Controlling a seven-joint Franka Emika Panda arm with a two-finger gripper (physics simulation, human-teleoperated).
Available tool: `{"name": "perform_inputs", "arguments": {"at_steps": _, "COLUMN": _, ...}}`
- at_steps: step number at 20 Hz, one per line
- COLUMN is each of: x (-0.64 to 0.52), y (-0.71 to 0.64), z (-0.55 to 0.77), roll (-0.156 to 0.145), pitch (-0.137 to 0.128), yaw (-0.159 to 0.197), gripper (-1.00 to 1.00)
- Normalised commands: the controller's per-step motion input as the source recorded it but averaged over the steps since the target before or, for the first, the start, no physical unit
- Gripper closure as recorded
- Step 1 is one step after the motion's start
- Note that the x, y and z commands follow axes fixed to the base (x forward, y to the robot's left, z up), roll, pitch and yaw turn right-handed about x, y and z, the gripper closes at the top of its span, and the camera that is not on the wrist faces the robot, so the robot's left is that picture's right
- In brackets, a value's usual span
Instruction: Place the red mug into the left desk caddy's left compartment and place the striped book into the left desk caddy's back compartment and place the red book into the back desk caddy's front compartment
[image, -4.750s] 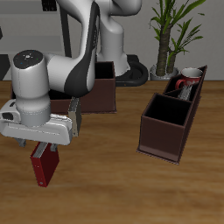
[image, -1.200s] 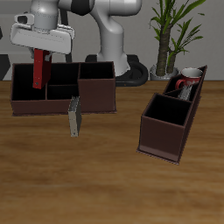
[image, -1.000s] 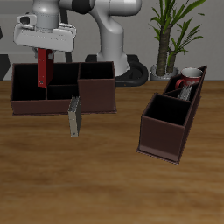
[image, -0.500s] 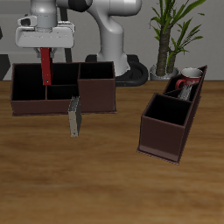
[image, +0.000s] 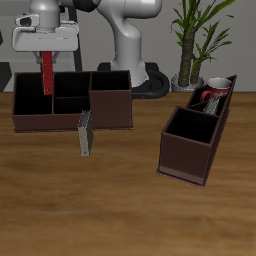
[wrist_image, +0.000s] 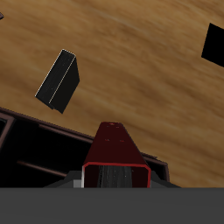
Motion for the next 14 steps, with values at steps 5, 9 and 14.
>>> {"name": "perform_inputs", "arguments": {"at_steps": 5, "x": -0.08, "y": 0.09, "z": -0.14, "roll": 0.015, "pitch": 0.052, "yaw": 0.183, "gripper": 1.00}}
{"name": "perform_inputs", "arguments": {"at_steps": 9, "x": -0.14, "y": 0.08, "z": -0.21, "roll": 0.002, "pitch": 0.036, "yaw": 0.183, "gripper": 1.00}}
{"name": "perform_inputs", "arguments": {"at_steps": 14, "x": -0.22, "y": 0.07, "z": -0.13, "roll": -0.083, "pitch": -0.027, "yaw": 0.296, "gripper": 1.00}}
